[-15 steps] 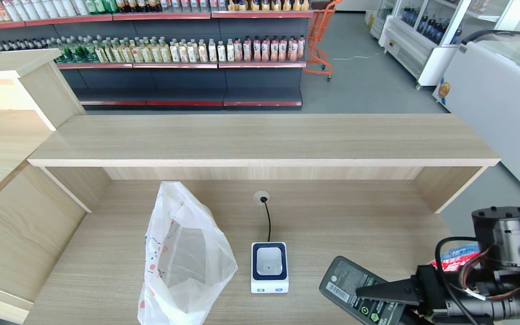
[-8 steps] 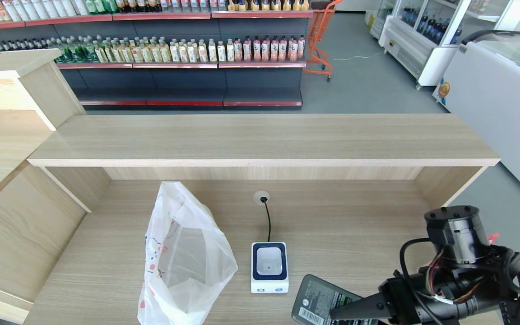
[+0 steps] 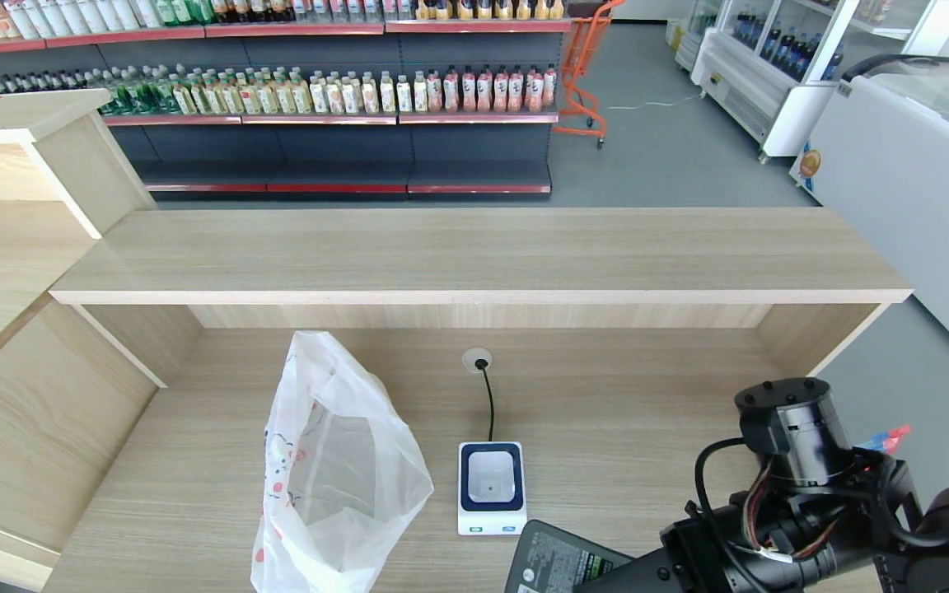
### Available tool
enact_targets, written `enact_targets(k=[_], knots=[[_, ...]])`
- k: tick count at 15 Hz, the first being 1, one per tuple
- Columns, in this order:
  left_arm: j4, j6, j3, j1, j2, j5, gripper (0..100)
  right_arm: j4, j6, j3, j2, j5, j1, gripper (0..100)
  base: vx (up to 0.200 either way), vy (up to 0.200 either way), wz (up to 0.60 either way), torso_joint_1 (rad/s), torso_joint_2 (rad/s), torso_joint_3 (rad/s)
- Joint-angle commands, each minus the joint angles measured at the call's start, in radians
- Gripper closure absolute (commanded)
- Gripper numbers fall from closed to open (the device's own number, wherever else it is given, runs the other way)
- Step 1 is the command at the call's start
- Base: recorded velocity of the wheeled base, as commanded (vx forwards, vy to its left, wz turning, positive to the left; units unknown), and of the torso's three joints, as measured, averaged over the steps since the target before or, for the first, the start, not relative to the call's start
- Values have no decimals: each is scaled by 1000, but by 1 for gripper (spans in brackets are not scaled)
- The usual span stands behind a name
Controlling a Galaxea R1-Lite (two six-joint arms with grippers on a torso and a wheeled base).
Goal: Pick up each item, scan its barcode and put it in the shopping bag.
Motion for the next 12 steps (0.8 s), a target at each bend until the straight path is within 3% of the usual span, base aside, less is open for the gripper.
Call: enact_targets(k=[1, 12], knots=[[0, -1, 0, 0, 0, 1, 0, -2, 0, -3, 9, 0, 5, 100, 0, 0, 0, 0, 0, 0], [0, 1, 0, 0, 0, 1, 0, 1, 2, -6, -14, -1, 9, 100, 0, 0, 0, 0, 0, 0]])
